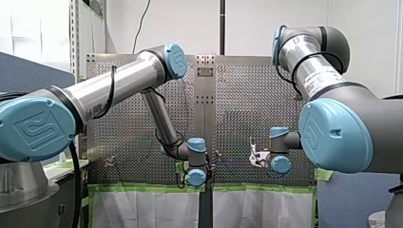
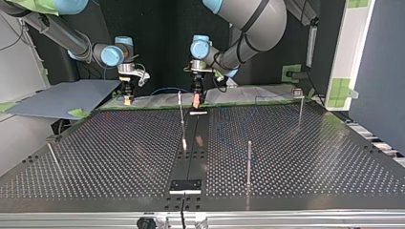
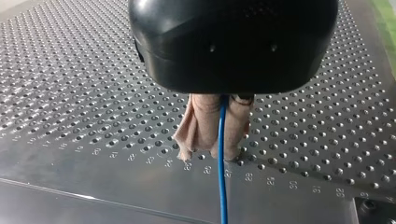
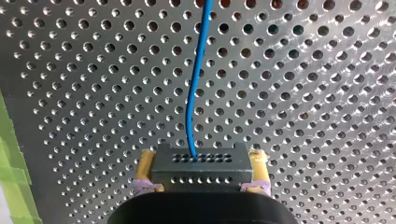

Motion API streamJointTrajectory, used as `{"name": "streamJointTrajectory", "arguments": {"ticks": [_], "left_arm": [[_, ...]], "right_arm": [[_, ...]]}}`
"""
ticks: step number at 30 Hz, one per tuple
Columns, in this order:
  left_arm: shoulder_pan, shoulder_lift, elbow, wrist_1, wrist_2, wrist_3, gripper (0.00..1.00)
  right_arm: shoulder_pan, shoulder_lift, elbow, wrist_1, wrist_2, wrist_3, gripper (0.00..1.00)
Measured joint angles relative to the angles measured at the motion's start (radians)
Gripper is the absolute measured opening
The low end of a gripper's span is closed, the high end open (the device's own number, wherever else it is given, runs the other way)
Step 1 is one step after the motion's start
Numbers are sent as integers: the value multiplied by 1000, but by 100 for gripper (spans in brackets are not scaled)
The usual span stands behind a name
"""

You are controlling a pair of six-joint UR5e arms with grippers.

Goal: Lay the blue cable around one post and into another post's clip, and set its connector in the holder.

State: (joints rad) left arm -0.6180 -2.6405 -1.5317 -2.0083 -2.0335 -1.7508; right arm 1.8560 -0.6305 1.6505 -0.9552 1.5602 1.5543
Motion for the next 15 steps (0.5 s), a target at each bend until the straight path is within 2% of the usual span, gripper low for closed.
{"name": "streamJointTrajectory", "arguments": {"ticks": [6, 15], "left_arm": [[-8, 0, 7, 4, -2, 9, 6], [-16, -1, 19, 5, -67, 72, 6]], "right_arm": [[-4, 0, -10, 7, 0, 0, 0], [-13, 2, -13, 2, 3, -3, 0]]}}
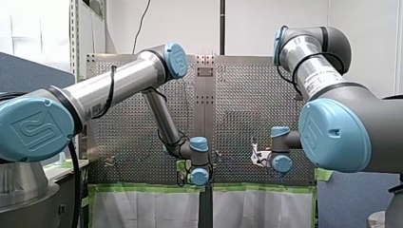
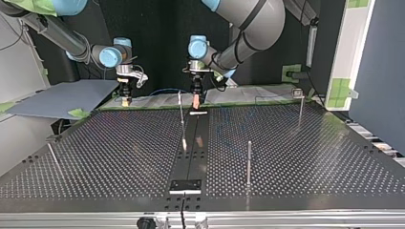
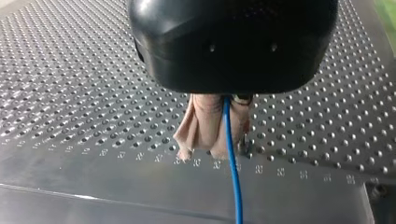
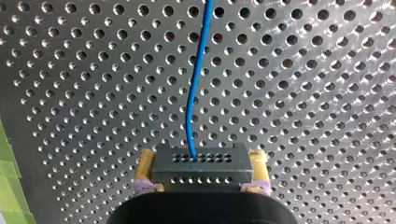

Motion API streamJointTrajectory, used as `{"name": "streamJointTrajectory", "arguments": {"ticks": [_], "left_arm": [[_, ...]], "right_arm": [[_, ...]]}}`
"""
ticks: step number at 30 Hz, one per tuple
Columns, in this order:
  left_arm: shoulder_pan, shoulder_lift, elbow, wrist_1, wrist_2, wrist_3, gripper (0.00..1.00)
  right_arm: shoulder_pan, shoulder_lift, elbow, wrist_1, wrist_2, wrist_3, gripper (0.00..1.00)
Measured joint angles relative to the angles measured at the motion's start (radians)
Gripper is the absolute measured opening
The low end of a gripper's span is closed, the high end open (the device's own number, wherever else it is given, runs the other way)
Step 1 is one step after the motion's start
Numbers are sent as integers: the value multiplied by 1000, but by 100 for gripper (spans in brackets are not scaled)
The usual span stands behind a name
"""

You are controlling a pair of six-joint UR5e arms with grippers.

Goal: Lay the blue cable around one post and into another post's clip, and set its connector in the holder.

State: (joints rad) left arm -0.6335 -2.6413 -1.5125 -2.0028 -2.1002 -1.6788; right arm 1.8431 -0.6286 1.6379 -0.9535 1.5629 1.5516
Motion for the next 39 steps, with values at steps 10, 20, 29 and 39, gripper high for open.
{"name": "streamJointTrajectory", "arguments": {"ticks": [10, 20, 29, 39], "left_arm": [[-5, -1, 11, 4, -46, 55, 4], [-17, -43, 61, -16, -46, 80, 4], [-7, -46, 111, -44, -48, 31, 4], [8, -47, 119, -47, -37, 32, 4]], "right_arm": [[-17, 2, -6, -13, 4, -4, 0], [-26, 3, -16, -16, 9, -17, 0], [-40, 5, -26, -17, 9, -20, 0], [-54, 6, -37, -17, 12, -21, 0]]}}
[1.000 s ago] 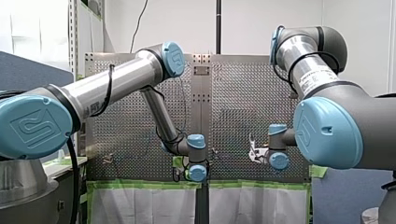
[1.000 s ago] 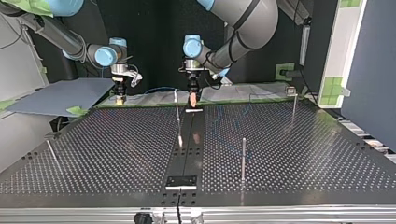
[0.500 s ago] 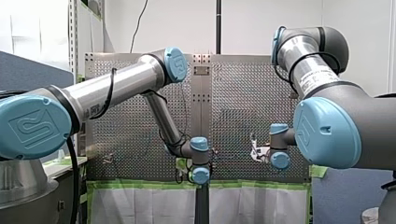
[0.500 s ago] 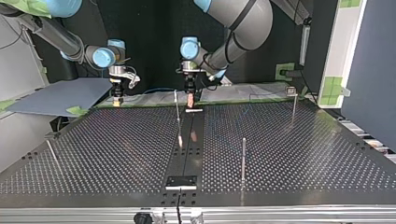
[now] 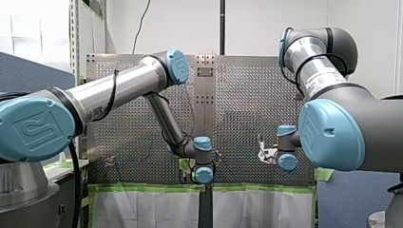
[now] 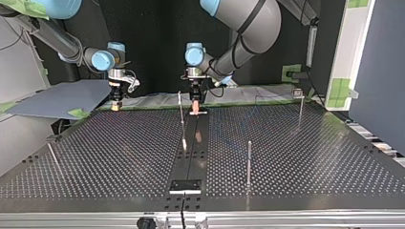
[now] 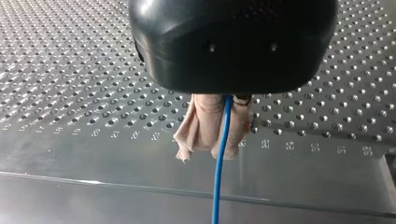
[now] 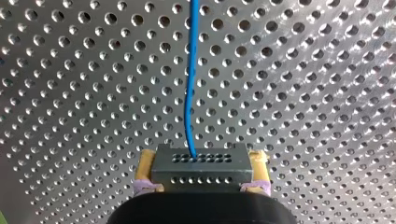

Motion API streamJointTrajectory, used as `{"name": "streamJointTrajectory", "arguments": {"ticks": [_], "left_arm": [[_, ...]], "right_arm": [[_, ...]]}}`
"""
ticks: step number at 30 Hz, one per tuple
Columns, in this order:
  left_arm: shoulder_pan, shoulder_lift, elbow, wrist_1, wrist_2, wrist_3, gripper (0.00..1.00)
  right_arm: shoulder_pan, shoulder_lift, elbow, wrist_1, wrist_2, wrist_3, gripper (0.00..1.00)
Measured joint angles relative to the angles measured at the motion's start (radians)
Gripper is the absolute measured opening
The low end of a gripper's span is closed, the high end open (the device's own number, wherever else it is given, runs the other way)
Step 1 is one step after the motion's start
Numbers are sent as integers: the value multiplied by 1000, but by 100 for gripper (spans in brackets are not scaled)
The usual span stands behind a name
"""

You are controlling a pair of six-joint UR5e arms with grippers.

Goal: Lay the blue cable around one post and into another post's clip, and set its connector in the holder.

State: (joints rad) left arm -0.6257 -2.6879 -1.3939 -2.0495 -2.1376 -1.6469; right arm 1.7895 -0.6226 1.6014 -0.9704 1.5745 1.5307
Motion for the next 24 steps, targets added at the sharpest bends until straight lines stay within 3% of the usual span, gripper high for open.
{"name": "streamJointTrajectory", "arguments": {"ticks": [10, 11, 12, 13, 14, 15, 16, 17, 18, 19, 24], "left_arm": [[10, 0, 6, 1, 8, 13, 4], [11, 0, 6, -1, 8, 12, 10], [11, 0, 6, -4, 10, 12, 10], [12, 0, 6, -10, 14, 11, 18], [12, 0, 6, -15, 20, 10, 36], [12, 0, 6, -22, 26, 10, 36], [12, 0, 6, -30, 34, 9, 53], [12, 0, 6, -37, 41, 9, 81], [13, 1, 6, -45, 48, 10, 81], [13, 1, 6, -55, 58, 10, 100], [14, 2, 6, -97, 100, 16, 100]], "right_arm": [[-11, 2, -8, -12, 10, -4, 0], [-12, 2, -8, -12, 10, -4, 0], [-12, 2, -8, -12, 9, -4, 0], [-12, 2, -9, -11, 9, -4, 0], [-12, 3, -9, -11, 9, -4, 0], [-13, 3, -9, -10, 8, -4, 0], [-13, 3, -9, -8, 8, -4, 0], [-13, 3, -9, -7, 8, -4, 0], [-13, 3, -9, -5, 7, -4, 0], [-13, 3, -9, -3, 7, -4, 0], [-13, 3, -10, 1, 6, -3, 0]]}}
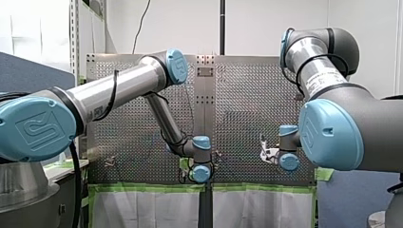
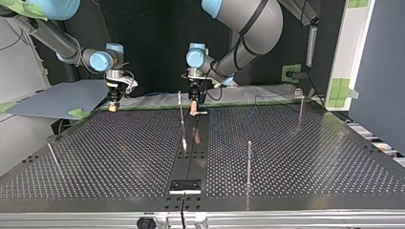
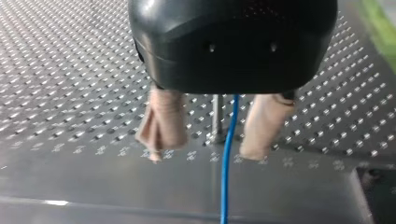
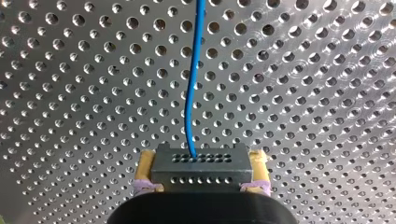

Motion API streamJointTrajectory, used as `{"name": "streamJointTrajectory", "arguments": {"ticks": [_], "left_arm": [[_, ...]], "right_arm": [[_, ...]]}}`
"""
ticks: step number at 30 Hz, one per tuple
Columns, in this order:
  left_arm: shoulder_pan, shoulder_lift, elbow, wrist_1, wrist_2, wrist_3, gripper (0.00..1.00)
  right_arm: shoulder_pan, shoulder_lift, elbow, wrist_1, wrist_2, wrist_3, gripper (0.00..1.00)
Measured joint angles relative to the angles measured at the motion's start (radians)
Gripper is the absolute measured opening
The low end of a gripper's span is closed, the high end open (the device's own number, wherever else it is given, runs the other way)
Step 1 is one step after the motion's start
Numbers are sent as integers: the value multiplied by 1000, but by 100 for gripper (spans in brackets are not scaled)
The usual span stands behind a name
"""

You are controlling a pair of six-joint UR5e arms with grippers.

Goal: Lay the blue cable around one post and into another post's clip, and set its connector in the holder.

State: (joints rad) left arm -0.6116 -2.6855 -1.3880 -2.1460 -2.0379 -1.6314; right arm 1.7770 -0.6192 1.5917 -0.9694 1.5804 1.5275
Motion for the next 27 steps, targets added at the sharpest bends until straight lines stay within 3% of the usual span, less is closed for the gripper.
{"name": "streamJointTrajectory", "arguments": {"ticks": [12, 27], "left_arm": [[2, 60, -65, -105, 100, 66, 100], [-19, 183, -196, -240, 113, 87, 100]], "right_arm": [[0, 3, 0, 19, 0, 3, 0], [0, 4, 0, 33, 0, 5, 0]]}}
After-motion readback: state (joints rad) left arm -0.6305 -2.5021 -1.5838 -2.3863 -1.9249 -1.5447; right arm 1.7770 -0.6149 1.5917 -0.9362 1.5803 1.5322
